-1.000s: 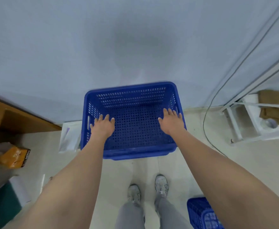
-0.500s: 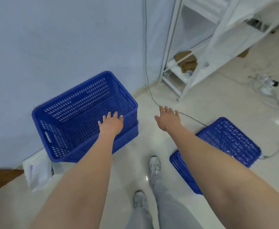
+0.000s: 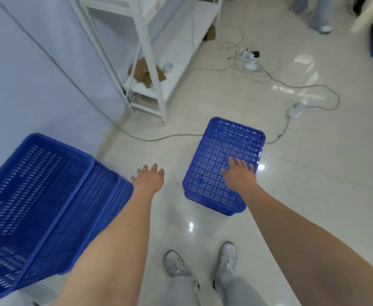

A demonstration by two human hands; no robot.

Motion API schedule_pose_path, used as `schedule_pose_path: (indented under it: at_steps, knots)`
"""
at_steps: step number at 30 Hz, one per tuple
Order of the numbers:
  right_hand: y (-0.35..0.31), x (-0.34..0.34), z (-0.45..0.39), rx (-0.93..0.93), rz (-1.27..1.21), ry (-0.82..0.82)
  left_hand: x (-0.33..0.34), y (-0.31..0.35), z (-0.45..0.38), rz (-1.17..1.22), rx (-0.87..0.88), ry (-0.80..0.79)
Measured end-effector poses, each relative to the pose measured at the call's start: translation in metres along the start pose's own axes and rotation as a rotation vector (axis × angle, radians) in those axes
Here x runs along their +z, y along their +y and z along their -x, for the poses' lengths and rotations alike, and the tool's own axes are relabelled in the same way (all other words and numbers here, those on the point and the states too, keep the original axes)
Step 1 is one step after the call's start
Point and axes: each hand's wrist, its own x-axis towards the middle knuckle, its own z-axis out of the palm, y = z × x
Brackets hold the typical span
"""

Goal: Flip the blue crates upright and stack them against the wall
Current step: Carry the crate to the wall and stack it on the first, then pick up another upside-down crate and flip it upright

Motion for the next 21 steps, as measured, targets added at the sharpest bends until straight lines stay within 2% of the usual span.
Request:
schedule_pose_path:
  at_steps: [5,8,13,21]
  knots:
    - [0.106,0.006,-0.008,0.172,-0.109,0.021,0.025,0.098,-0.013,-0.096,0.091,-0.024]
    - [0.143,0.007,-0.010,0.257,-0.166,0.011,0.038,0.143,-0.018,-0.135,0.155,-0.050]
    - [0.159,0.005,-0.042,0.312,-0.216,0.016,0.037,0.188,-0.065,-0.177,0.225,-0.080]
    - [0.166,0.059,-0.144,0.485,-0.316,-0.051,0.058,0.198,-0.210,-0.220,0.245,-0.142]
